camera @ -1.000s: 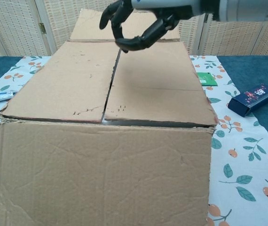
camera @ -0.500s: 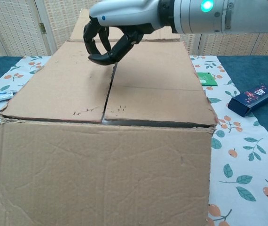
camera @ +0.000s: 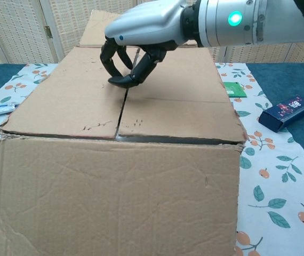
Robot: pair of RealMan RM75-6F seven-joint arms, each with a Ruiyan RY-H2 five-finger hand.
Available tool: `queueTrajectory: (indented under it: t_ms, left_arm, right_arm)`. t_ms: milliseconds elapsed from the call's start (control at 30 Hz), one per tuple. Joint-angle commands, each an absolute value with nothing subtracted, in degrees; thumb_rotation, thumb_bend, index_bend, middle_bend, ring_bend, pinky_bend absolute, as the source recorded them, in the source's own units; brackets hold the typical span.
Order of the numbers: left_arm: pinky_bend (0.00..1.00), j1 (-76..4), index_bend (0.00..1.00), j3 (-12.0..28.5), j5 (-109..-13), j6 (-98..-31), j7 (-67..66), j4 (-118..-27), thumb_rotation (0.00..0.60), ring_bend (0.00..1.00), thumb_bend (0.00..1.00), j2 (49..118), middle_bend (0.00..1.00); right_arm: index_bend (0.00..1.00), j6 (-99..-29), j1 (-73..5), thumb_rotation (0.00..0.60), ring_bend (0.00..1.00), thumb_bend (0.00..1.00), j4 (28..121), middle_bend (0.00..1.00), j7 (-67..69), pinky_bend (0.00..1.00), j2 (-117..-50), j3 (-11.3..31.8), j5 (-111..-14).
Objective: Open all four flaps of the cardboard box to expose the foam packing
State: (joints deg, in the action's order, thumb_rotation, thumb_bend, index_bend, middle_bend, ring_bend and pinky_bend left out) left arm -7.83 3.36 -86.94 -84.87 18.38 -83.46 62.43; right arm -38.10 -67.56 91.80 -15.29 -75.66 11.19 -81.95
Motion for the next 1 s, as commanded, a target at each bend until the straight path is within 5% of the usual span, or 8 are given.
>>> queueTrajectory:
  t_ms: [33,1000]
  left_arm:
    - [0.00,-7.76,0.00,3.41,-86.94,-85.06,18.27,-83.48,0.600,0.00,0.10,62.46,0.00]
    - [0.00,-7.60,0.00,3.46,-87.02,-85.20,18.43,-83.47,0.600,0.00,0.10,62.39,0.00]
  right_arm:
    - [0.50,-37.92,-67.78,0.251,0.42,0.54,91.49,0.37,-15.62,0.24,-75.95,10.89,-81.98]
    - [0.50,-37.45,-68.38,0.251,0.41,0.54,91.39,0.37,-18.93,0.22,-75.30,9.61,-80.01]
